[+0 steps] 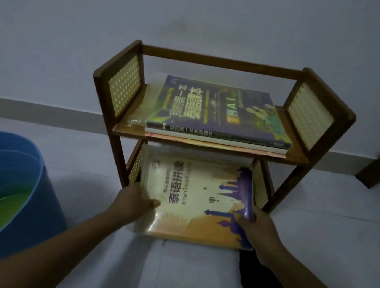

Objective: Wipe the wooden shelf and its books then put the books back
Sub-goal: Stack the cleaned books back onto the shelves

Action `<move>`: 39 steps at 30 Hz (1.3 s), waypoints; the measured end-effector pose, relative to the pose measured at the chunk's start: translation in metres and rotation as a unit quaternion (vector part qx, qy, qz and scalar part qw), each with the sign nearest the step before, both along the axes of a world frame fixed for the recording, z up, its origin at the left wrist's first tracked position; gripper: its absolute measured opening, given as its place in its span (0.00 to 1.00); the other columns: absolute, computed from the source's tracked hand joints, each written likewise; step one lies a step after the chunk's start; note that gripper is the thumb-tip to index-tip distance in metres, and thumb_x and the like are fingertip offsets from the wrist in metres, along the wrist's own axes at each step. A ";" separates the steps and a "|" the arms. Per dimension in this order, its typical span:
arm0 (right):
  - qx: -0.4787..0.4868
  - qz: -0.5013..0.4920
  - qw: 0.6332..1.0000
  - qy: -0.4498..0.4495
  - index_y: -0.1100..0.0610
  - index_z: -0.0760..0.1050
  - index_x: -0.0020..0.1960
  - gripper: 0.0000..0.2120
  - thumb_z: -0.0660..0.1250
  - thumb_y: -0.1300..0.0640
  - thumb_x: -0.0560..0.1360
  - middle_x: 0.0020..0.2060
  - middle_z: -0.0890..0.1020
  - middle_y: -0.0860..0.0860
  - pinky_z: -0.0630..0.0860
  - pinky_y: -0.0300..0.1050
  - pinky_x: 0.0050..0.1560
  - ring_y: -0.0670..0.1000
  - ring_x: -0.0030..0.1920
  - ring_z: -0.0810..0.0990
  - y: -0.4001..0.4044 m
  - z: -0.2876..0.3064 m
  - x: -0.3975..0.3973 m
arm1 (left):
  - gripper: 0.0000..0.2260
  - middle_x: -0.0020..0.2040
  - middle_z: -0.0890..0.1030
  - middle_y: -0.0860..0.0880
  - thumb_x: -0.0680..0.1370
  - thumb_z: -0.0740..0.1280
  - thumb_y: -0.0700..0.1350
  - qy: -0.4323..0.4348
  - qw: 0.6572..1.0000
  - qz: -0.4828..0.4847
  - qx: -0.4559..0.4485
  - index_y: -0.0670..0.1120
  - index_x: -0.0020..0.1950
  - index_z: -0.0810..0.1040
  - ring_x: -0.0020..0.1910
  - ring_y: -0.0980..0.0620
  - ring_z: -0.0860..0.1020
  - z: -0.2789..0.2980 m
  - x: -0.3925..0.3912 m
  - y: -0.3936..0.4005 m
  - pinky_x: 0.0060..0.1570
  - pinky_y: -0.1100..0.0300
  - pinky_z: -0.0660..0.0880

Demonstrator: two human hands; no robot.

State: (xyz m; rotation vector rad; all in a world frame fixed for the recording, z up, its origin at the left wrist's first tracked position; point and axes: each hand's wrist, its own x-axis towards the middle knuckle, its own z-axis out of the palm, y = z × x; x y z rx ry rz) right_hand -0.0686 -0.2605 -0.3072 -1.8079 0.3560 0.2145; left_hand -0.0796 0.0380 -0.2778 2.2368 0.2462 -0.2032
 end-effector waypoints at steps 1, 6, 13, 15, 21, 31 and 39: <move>0.000 -0.002 1.000 -0.012 0.55 0.76 0.56 0.08 0.66 0.59 0.78 0.46 0.83 0.52 0.81 0.50 0.39 0.56 0.45 0.83 0.003 0.003 0.011 | 0.06 0.42 0.78 0.53 0.75 0.71 0.43 -0.009 1.000 0.014 0.010 0.49 0.45 0.73 0.44 0.53 0.79 -0.001 0.014 -0.002 0.43 0.60 0.78; -0.079 -0.033 0.995 -0.056 0.55 0.77 0.59 0.10 0.65 0.61 0.78 0.48 0.81 0.54 0.80 0.53 0.46 0.56 0.49 0.80 0.016 -0.014 0.061 | 0.13 0.52 0.77 0.47 0.73 0.71 0.39 -0.042 0.998 0.048 0.031 0.41 0.56 0.74 0.57 0.45 0.76 -0.019 0.070 -0.002 0.45 0.61 0.74; -0.130 0.057 0.980 -0.142 0.59 0.62 0.73 0.26 0.65 0.60 0.78 0.62 0.76 0.51 0.71 0.34 0.57 0.48 0.61 0.75 0.014 -0.053 0.045 | 0.23 0.58 0.76 0.47 0.73 0.72 0.42 -0.064 0.998 -0.019 0.021 0.43 0.64 0.68 0.53 0.51 0.78 -0.051 0.066 0.000 0.46 0.57 0.81; -0.091 0.132 0.975 -0.152 0.53 0.58 0.75 0.35 0.71 0.59 0.74 0.64 0.73 0.42 0.70 0.25 0.56 0.38 0.62 0.74 0.001 -0.054 0.037 | 0.39 0.64 0.72 0.57 0.67 0.77 0.44 -0.083 0.988 -0.095 -0.089 0.51 0.72 0.60 0.62 0.60 0.74 -0.054 0.054 0.006 0.51 0.65 0.78; -0.165 0.184 0.959 -0.135 0.49 0.54 0.76 0.42 0.74 0.57 0.70 0.65 0.73 0.44 0.76 0.41 0.59 0.41 0.60 0.75 -0.008 -0.051 0.044 | 0.52 0.67 0.69 0.55 0.62 0.79 0.54 -0.095 0.992 -0.078 0.017 0.49 0.77 0.51 0.64 0.60 0.70 -0.067 0.041 0.017 0.58 0.60 0.72; -0.319 0.149 0.936 0.012 0.59 0.73 0.62 0.20 0.65 0.47 0.77 0.52 0.76 0.49 0.69 0.36 0.48 0.48 0.53 0.75 -0.068 -0.017 -0.025 | 0.43 0.73 0.66 0.45 0.69 0.76 0.45 -0.210 0.973 -0.044 0.079 0.52 0.76 0.53 0.67 0.46 0.70 -0.046 -0.025 -0.011 0.59 0.50 0.74; -0.177 0.104 0.953 0.221 0.68 0.68 0.64 0.39 0.77 0.45 0.65 0.57 0.78 0.60 0.77 0.41 0.41 0.54 0.53 0.79 -0.064 -0.007 -0.055 | 0.37 0.75 0.65 0.46 0.74 0.70 0.52 -0.008 0.998 -0.038 0.046 0.45 0.77 0.56 0.70 0.48 0.69 -0.047 -0.100 -0.042 0.67 0.55 0.66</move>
